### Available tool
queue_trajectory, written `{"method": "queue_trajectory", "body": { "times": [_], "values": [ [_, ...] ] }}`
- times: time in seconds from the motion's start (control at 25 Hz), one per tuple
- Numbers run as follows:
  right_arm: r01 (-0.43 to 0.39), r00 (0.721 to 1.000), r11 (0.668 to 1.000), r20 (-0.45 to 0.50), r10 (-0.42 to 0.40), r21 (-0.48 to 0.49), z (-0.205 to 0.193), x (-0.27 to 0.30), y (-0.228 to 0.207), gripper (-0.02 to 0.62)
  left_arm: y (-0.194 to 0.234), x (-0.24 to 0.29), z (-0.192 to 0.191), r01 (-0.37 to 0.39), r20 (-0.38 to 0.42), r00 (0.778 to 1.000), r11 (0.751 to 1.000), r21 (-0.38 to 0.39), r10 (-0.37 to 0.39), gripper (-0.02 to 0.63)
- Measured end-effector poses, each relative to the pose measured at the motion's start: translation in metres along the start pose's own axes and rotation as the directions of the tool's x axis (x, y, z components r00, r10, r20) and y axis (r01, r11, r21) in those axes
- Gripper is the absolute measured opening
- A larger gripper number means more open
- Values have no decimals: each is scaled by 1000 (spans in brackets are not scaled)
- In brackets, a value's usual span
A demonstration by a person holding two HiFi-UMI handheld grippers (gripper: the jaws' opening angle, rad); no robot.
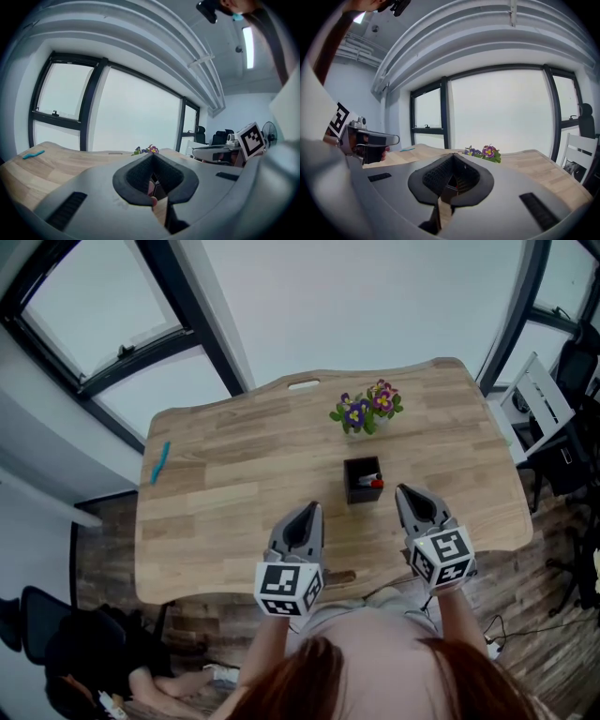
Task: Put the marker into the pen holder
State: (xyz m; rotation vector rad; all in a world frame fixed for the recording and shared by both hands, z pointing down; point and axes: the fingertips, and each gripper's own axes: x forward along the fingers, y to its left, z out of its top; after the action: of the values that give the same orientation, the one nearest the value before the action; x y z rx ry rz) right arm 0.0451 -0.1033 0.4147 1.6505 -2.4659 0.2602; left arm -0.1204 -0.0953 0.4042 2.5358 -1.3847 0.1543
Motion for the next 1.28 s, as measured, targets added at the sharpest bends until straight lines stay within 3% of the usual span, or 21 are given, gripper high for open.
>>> {"method": "queue_trajectory", "body": {
  "times": [0.36, 0.8, 1.28],
  "values": [
    [44, 994, 999, 101, -43, -11, 19, -29, -9, 0, -28, 3, 9, 19, 23, 1000, 1000, 23, -19, 2],
    [53, 992, 996, 122, -44, -67, 24, -70, -10, 0, -72, -10, 13, 15, 45, 999, 999, 33, -16, 2],
    [11, 990, 998, 143, -2, -66, 15, -117, -4, 0, -115, -35, 8, 25, 52, 998, 999, 49, -28, 2]
  ]
}}
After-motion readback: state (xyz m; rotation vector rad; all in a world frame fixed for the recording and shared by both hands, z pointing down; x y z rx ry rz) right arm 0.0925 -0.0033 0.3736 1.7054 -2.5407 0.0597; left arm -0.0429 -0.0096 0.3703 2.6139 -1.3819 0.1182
